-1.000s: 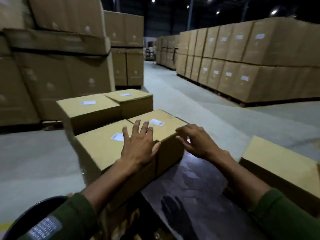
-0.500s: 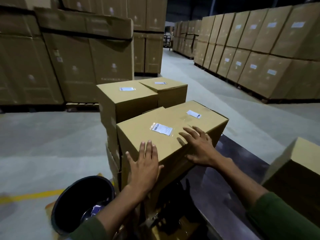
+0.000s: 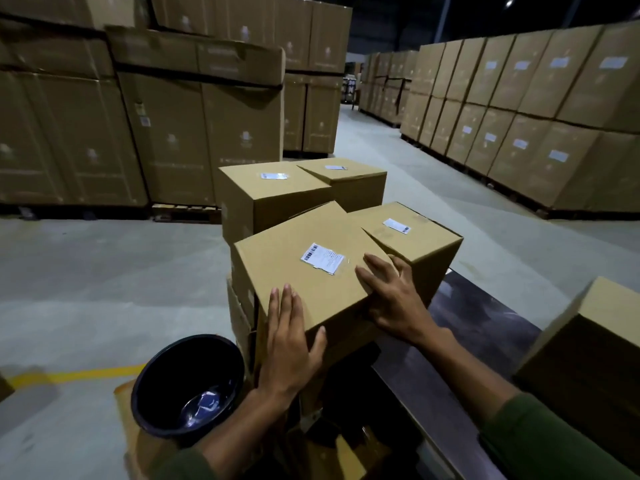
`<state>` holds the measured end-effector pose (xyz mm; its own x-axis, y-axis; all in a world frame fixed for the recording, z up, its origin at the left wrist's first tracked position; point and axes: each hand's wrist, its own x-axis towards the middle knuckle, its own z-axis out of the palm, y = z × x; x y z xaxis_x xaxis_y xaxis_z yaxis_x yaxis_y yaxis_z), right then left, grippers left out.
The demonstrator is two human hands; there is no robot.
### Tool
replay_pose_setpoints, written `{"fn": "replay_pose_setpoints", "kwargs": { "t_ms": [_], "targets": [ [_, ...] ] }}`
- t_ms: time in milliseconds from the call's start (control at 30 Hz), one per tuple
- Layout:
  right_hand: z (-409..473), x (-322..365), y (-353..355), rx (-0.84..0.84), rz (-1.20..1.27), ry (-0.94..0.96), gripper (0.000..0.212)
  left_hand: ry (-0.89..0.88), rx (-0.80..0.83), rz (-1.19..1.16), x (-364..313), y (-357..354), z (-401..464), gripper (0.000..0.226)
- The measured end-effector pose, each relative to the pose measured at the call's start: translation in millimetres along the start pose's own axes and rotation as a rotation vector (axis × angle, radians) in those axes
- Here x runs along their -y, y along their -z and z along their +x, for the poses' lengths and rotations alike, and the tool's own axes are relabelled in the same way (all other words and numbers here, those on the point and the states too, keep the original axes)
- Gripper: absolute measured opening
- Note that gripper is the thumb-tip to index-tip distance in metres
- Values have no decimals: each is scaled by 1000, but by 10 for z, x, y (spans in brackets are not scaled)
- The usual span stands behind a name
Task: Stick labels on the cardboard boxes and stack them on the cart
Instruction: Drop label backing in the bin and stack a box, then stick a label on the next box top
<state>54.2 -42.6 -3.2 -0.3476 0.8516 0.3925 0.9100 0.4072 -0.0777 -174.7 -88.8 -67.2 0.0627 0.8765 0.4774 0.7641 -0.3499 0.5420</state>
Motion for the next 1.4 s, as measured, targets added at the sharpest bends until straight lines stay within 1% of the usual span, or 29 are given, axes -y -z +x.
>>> {"fn": "replay_pose_setpoints", "kwargs": {
  "t_ms": [133, 367, 533, 700, 800, 967, 1133, 1300, 1400],
  "targets": [
    [-464, 111, 115, -65, 2, -52, 87, -60, -64, -6, -169, 136, -187, 76],
    [-1250, 283, 388, -220, 18, -121, 83, -236, -57, 47, -579, 403, -658, 64],
    [-1896, 287, 585, -282, 2, -245, 85, -340, -12, 25, -979, 424, -892, 60],
    [-2505, 138, 850, -317, -31, -424, 86, -449, 64, -19, -1473, 201, -957, 58],
    [-2841, 46, 948, -333, -59, -536, 88, -510, 145, -48, -1733, 24, -932, 58],
    [-3235, -109, 995, -297, -104, -744, 87, -606, 259, -94, -2086, -348, -778, 56],
    [-3370, -258, 923, -297, -120, -889, 83, -652, 374, -117, -2262, -759, -570, 58],
    [-3251, -414, 831, -279, -154, -993, 82, -683, 448, -116, -2250, -1074, -271, 68],
    [-3116, -514, 797, -230, -147, -1033, 79, -686, 494, -102, -2173, -1218, -62, 57]
  ]
}}
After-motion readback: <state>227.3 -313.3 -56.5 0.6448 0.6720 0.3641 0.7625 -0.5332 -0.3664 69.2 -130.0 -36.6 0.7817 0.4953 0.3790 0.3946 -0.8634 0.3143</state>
